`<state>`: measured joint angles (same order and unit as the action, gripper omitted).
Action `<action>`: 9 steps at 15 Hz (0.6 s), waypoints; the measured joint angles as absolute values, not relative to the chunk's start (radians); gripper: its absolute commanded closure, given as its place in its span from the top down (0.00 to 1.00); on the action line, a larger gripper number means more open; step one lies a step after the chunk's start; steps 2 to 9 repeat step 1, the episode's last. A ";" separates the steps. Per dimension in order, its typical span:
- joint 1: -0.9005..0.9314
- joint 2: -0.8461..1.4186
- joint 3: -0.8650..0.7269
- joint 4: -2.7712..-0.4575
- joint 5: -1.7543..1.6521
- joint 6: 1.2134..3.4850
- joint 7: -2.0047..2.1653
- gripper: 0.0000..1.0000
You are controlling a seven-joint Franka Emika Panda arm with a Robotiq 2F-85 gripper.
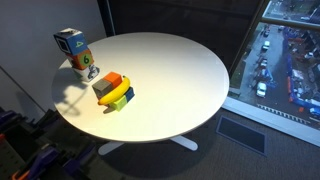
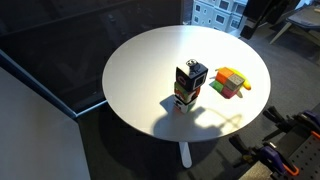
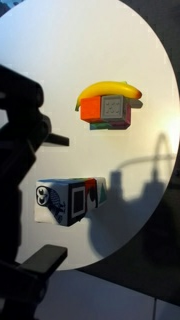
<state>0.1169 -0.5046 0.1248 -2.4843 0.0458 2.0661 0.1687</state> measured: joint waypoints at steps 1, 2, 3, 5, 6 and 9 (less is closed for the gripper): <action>0.117 -0.505 0.125 -2.484 0.046 2.066 0.169 1.00; 0.117 -0.505 0.125 -2.484 0.046 2.066 0.169 1.00; 0.117 -0.505 0.125 -2.484 0.046 2.066 0.169 1.00; 0.117 -0.505 0.125 -2.484 0.046 2.066 0.169 1.00; 0.117 -0.505 0.125 -2.484 0.046 2.066 0.169 1.00; 0.117 -0.505 0.125 -2.484 0.046 2.066 0.169 1.00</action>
